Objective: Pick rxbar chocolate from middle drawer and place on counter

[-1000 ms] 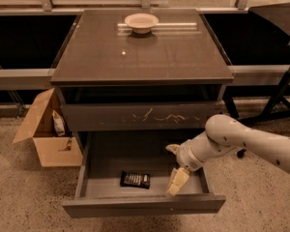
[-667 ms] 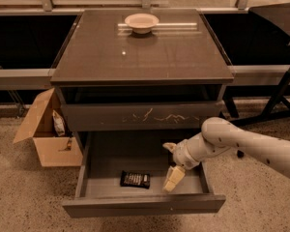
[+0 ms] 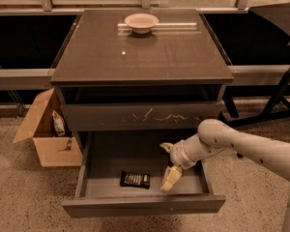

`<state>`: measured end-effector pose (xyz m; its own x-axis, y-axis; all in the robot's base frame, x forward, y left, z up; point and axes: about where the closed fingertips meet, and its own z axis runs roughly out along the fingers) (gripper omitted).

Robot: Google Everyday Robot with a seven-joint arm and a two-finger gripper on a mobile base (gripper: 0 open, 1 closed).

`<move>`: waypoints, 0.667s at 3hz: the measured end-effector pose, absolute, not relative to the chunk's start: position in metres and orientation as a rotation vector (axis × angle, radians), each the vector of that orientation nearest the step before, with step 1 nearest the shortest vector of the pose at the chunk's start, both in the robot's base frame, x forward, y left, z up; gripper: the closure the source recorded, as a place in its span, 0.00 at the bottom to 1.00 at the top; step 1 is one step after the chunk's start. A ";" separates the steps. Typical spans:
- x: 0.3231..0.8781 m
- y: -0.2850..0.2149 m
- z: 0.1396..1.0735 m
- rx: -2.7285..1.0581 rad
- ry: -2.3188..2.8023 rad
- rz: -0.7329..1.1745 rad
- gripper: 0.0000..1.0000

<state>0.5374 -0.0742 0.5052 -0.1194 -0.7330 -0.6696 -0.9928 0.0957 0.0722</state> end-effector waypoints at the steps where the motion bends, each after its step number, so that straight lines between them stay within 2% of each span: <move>1: 0.558 -0.063 0.486 -1.669 1.845 0.728 0.00; 2: 0.577 -0.052 0.469 -1.620 1.816 0.718 0.00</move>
Offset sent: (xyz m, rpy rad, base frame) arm 0.0622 0.0286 -0.0515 0.1248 -0.1191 -0.0541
